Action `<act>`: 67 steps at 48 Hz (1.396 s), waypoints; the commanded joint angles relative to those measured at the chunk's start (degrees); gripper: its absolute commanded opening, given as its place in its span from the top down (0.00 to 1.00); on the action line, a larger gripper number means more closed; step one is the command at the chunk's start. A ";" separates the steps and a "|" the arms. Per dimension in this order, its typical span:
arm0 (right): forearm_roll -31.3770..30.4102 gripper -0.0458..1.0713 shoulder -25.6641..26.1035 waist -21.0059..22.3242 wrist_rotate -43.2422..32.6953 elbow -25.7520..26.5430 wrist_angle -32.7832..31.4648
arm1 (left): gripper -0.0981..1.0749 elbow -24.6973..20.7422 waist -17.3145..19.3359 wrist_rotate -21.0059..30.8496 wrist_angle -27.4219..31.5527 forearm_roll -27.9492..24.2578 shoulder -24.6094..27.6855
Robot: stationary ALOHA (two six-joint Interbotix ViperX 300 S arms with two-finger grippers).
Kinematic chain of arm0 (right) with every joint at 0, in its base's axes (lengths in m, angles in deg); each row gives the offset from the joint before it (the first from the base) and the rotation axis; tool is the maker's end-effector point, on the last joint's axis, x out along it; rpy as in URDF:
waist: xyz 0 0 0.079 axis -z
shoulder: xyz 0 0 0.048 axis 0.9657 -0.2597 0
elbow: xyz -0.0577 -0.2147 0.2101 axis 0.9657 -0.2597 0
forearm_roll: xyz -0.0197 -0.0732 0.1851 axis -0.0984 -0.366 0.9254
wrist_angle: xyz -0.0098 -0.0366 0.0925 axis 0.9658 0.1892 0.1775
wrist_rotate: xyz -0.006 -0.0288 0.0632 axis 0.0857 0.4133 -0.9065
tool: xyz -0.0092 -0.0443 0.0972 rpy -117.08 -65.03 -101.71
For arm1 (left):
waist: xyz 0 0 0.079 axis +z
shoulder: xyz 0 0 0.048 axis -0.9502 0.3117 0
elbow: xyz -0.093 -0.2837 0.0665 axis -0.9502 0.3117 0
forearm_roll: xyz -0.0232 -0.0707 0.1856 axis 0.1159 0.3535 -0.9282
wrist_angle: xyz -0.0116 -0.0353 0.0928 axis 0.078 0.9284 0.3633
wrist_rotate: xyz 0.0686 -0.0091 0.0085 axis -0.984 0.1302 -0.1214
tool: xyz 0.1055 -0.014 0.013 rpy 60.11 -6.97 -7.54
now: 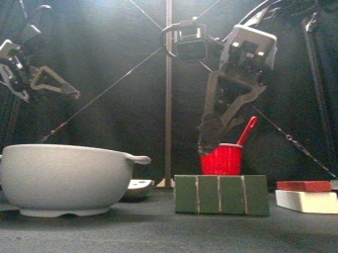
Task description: Grab sushi roll
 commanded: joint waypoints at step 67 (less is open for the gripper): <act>1.67 0.41 -6.59 0.00 0.09 2.37 0.44 | 0.64 -0.62 0.35 -0.09 -0.53 0.09 0.18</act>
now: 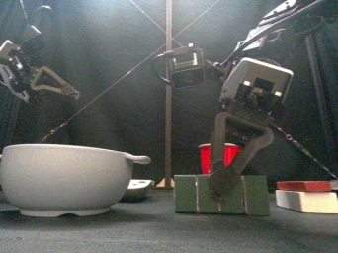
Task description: Grab sushi roll
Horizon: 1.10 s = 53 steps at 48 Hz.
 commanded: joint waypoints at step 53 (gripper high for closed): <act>0.00 0.48 4.39 0.00 0.18 3.52 -6.94 | 0.64 -0.79 0.18 0.00 -0.53 0.09 0.18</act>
